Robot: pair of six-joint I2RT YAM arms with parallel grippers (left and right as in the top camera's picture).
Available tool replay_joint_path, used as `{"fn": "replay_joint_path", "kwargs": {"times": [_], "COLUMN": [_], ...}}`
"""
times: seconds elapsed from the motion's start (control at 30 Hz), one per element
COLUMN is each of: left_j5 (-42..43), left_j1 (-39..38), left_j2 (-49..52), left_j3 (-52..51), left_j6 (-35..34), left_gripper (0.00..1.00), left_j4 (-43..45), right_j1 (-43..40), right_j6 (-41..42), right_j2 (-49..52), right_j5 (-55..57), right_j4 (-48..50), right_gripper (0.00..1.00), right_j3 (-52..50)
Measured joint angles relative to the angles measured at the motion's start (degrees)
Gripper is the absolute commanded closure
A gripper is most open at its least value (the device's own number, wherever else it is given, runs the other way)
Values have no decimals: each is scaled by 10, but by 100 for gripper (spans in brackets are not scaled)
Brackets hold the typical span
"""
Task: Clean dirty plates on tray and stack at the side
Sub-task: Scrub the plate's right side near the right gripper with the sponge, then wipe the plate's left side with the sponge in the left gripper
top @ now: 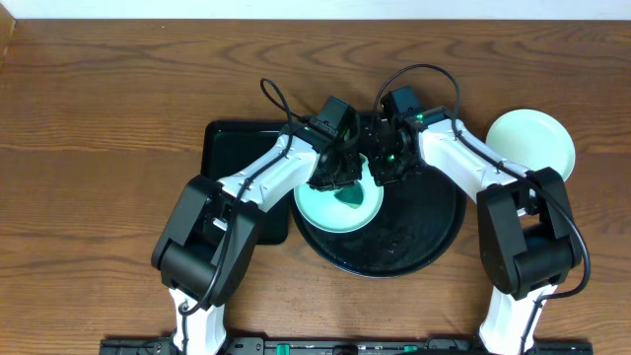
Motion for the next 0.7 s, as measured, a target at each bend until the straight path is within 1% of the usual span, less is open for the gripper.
{"fn": "replay_joint_path", "kwargs": {"times": [0.4, 0.6, 0.7], "left_j5": [-19, -16, 4], "left_j1": [7, 39, 60], "left_j2": [7, 5, -4], "left_j3": [0, 0, 0], "left_j6": [5, 7, 8], "left_gripper": [92, 93, 93], "left_j4": [-2, -11, -28], "right_j1": [0, 0, 0], "right_j6": [0, 0, 0], "right_j2": [0, 0, 0], "right_j5": [-5, -6, -6], "right_j4": [0, 0, 0], "right_gripper": [93, 93, 93], "right_j3": [0, 0, 0]}}
